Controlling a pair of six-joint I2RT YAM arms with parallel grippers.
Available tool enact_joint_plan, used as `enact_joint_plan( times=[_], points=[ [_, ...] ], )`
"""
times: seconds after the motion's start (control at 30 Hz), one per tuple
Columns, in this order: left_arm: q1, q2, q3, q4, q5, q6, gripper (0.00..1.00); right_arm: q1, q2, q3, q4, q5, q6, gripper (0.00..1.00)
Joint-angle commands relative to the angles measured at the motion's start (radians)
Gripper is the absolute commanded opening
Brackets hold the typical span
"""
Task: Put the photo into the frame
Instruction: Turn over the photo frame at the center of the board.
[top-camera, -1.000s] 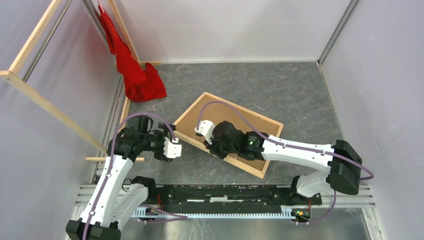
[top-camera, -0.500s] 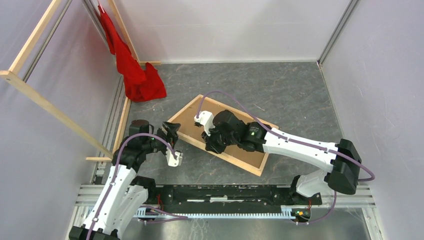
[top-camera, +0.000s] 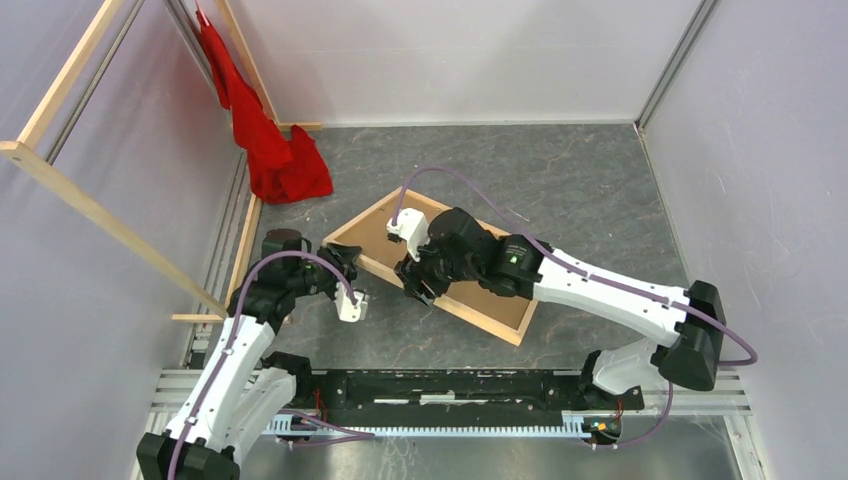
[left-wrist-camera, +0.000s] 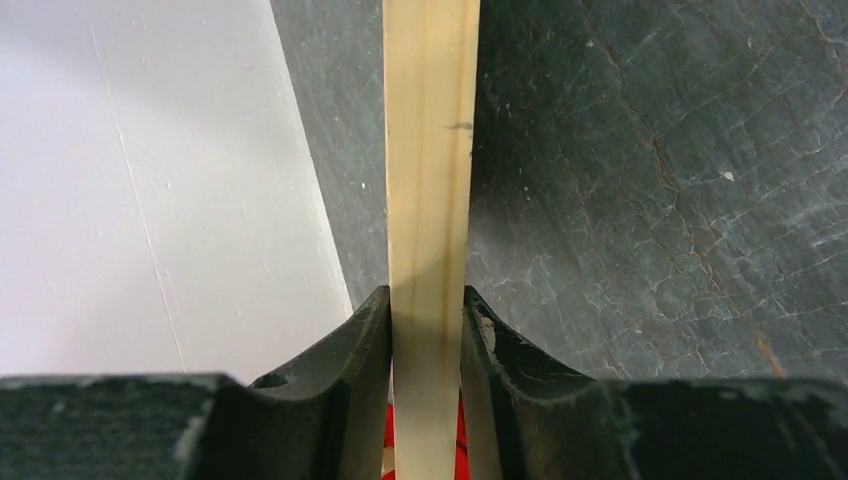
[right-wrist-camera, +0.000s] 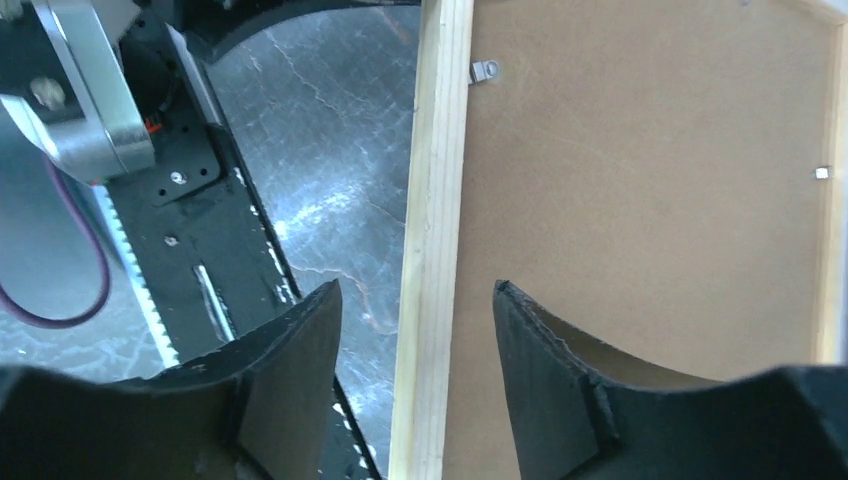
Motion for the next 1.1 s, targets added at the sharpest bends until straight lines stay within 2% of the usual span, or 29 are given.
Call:
enact_joint_plan(
  times=[0.0, 0.1, 0.3, 0.5, 0.63, 0.8, 0.87, 0.9, 1.0, 1.07],
  points=[
    [-0.005, 0.019, 0.133, 0.004, 0.037, -0.091, 0.35, 0.031, -0.063, 0.036, -0.065, 0.094, -0.096, 0.67],
    [-0.005, 0.047, 0.184, -0.025, 0.048, -0.148, 0.35, 0.100, -0.073, 0.022, -0.111, 0.197, -0.163, 0.73],
    [-0.005, 0.076, 0.240, -0.065, 0.058, -0.160, 0.34, 0.172, -0.070, -0.012, -0.163, 0.468, -0.197, 0.74],
    [-0.005, 0.077, 0.257, -0.087, 0.070, -0.169, 0.34, 0.205, -0.066, -0.039, -0.128, 0.667, -0.253, 0.65],
    [-0.006, 0.076, 0.258, -0.097, 0.067, -0.160, 0.34, 0.212, -0.044, -0.036, -0.130, 0.709, -0.294, 0.62],
    [-0.005, 0.089, 0.274, -0.097, 0.068, -0.188, 0.36, 0.211, -0.022, -0.044, -0.105, 0.722, -0.317, 0.49],
    [-0.005, 0.102, 0.292, -0.093, 0.070, -0.227, 0.42, 0.211, -0.019, -0.047, -0.089, 0.734, -0.319, 0.43],
    [-0.005, 0.109, 0.305, -0.086, 0.070, -0.258, 0.49, 0.211, -0.018, -0.045, -0.084, 0.742, -0.318, 0.39],
    [-0.005, 0.126, 0.335, -0.027, 0.069, -0.422, 0.96, 0.205, -0.019, -0.023, -0.070, 0.748, -0.318, 0.29],
    [-0.005, 0.135, 0.359, 0.032, 0.067, -0.535, 1.00, 0.187, -0.014, 0.017, -0.072, 0.743, -0.317, 0.19]
  ],
)
